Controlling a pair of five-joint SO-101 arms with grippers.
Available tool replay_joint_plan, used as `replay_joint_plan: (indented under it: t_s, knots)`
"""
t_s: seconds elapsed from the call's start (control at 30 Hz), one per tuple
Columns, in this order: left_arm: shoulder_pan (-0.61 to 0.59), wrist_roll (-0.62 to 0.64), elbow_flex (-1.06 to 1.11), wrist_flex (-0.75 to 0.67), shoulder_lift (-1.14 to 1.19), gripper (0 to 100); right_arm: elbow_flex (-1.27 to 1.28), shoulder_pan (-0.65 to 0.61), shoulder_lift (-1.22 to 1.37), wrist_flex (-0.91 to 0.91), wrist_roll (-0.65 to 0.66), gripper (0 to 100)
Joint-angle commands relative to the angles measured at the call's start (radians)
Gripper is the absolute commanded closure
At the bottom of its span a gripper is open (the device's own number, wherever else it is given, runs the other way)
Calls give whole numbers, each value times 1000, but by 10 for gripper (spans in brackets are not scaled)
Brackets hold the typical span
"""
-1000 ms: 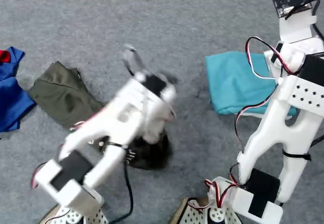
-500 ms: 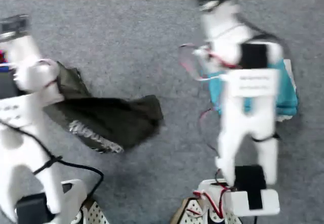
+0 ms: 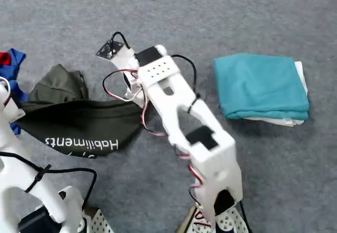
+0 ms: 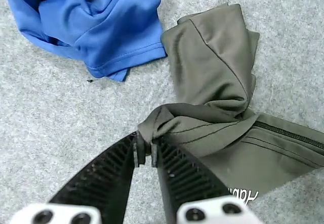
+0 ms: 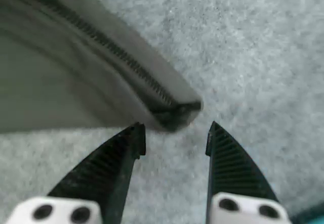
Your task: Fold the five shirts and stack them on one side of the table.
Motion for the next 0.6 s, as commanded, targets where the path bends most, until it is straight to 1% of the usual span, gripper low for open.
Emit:
replay_joint_plan:
  t_s: [0.0, 0.07, 0.2, 0.33, 0.4, 0.5, 0.53, 0.57]
  knots:
    - [-3, -3, -2, 12, -19, 982, -259, -18, 154, 77, -17, 792]
    - [-3, -3, 37, 12, -18, 982, -394, -18, 252, 123, -37, 792]
    - [-3, -3, 109, 12, -18, 982, -650, -27, 450, 210, -35, 792]
    - [-3, -3, 146, 11, -18, 982, -843, -48, 621, 285, -43, 797]
    - [-3, -3, 158, 11, -18, 982, -858, -48, 647, 285, -44, 836]
    - [-9, 0, 172, 8, -16, 982, -823, -48, 641, 285, -44, 981]
    - [-9, 0, 172, 8, -16, 982, -800, -48, 628, 285, -46, 998]
    - [-9, 0, 170, 8, -16, 982, -765, -44, 615, 285, -54, 985]
